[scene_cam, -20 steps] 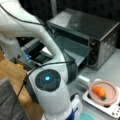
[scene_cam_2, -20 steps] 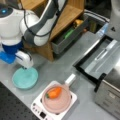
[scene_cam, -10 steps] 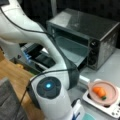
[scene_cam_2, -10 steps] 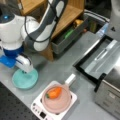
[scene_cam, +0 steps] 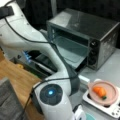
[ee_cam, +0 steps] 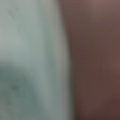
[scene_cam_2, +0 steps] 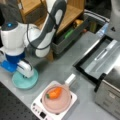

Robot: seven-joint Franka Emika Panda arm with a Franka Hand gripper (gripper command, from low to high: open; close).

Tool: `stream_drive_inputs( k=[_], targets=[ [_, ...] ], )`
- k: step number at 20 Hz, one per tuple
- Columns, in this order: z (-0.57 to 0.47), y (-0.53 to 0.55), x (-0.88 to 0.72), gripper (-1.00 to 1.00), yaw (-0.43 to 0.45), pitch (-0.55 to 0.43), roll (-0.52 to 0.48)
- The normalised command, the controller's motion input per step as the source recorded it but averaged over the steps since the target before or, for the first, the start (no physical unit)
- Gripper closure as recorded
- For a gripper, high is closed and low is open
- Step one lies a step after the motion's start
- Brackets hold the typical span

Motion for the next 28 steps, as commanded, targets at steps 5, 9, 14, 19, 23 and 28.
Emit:
stream_drive_inputs(
  k=[5,9,14,19,23,28],
  targets=[
    [0.07,-0.06,0.18,1.0,-0.027,0.038,0.133],
    [0.08,-0.04,0.13,1.0,-0.037,0.037,0.123],
    [0.06,0.0,0.1,1.0,-0.05,0.031,0.111],
    [0.07,0.03,0.04,1.0,-0.068,0.041,0.102],
    [0.06,0.06,0.0,1.0,-0.081,0.051,0.094],
    [0.03,0.09,-0.07,1.0,-0.092,0.08,0.096]
  ],
)
